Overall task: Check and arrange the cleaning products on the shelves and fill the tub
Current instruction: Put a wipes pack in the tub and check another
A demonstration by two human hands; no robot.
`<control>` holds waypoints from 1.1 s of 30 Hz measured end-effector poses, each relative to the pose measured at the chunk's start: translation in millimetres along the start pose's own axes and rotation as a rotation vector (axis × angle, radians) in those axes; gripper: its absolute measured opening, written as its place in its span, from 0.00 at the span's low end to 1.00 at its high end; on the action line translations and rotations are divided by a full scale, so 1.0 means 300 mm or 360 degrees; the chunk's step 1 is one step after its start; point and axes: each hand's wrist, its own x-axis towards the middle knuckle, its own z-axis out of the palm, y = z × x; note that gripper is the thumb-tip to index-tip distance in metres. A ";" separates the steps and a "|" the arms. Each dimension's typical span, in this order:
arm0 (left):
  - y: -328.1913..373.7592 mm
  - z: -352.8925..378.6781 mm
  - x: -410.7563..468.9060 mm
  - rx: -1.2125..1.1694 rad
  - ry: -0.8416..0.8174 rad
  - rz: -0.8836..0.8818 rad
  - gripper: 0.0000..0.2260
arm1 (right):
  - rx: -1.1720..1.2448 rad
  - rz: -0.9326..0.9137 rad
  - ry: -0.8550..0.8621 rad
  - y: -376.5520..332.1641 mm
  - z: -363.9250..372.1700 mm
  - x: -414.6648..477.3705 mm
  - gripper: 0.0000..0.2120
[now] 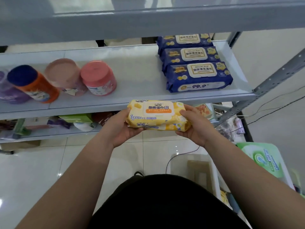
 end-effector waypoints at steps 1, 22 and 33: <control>0.024 -0.022 0.012 0.0049 0.0061 0.0037 0.19 | -0.0019 -0.0012 0.0014 -0.004 0.027 0.015 0.16; 0.187 -0.078 0.316 0.1310 0.0486 0.0888 0.21 | -0.1730 -0.0498 0.0314 -0.157 0.392 0.442 0.28; 0.169 -0.040 0.525 0.2576 0.0621 0.1088 0.39 | -0.2597 -0.0834 0.0206 -0.126 0.370 0.640 0.34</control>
